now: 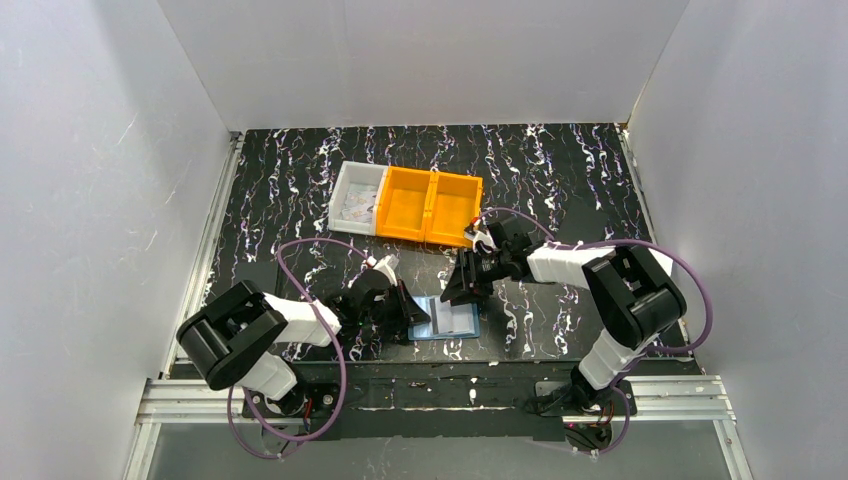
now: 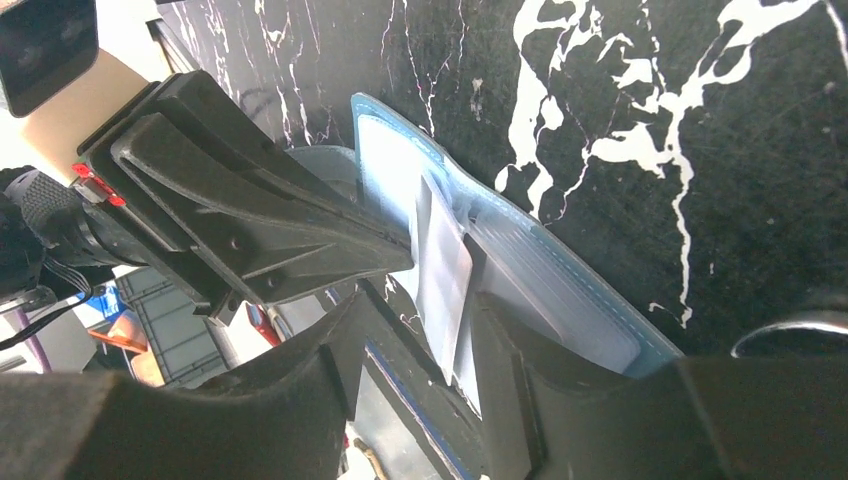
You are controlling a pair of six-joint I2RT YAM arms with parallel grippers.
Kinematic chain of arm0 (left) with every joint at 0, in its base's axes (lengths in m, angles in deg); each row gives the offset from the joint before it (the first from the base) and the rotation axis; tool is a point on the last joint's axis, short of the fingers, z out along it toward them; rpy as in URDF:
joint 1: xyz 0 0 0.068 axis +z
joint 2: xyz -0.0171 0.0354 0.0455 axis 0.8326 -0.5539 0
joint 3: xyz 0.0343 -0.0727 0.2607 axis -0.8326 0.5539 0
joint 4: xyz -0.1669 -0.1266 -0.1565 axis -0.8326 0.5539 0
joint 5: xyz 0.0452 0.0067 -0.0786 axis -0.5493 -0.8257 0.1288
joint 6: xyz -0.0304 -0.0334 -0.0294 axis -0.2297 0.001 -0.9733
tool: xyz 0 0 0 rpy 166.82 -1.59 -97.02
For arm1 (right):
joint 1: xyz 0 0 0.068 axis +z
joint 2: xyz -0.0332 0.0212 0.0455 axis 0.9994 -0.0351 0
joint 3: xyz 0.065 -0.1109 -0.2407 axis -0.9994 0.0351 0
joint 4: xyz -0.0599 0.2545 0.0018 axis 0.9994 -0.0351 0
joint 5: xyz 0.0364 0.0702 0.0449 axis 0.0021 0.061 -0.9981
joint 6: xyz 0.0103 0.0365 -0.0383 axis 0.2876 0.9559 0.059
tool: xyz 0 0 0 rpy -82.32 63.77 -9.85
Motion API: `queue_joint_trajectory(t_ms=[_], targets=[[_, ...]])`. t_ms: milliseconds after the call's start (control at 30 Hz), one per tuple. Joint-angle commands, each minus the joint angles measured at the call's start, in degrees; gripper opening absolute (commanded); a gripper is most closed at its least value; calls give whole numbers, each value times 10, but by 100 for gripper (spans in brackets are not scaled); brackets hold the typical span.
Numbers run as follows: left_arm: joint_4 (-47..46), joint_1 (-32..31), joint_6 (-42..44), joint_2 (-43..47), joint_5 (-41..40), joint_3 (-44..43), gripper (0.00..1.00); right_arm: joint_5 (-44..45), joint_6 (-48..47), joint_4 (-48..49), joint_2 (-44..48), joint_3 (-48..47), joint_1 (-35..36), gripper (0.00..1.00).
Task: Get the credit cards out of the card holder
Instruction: Remove the credit card from the card holder.
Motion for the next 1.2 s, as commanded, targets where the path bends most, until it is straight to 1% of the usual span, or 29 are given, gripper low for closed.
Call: queue_joint_trajectory(t_ms=[0,100,200,300,433,533,733,800,867,1000,1167], targets=[[45,-5,11,-31,-8,11,2,70,-23,-28,-36,12,3,52],[39,-4,9,-33,-7,13,2,76,-28,-29,-42,12,4,49],[34,-5,8,-33,-6,16,2,80,-31,-26,-47,12,4,42],[31,-5,6,-32,-10,21,2,80,-37,-21,-51,12,4,28],[28,-5,-3,-25,-24,36,2,77,-48,-4,-42,17,-7,1],[28,-4,-8,-17,-35,49,2,65,-57,14,-32,20,-27,1],[28,2,-10,-18,-41,59,3,52,-81,8,-20,16,-66,1],[28,5,-9,-19,-41,60,3,48,-94,4,-20,11,-72,1],[28,8,-9,-18,-41,61,3,45,-118,-21,-19,0,-76,1],[28,13,-9,-6,-39,66,3,2,-193,-45,-5,-19,-106,1],[29,16,-2,55,-32,72,7,-55,-236,-48,37,-24,-146,1]])
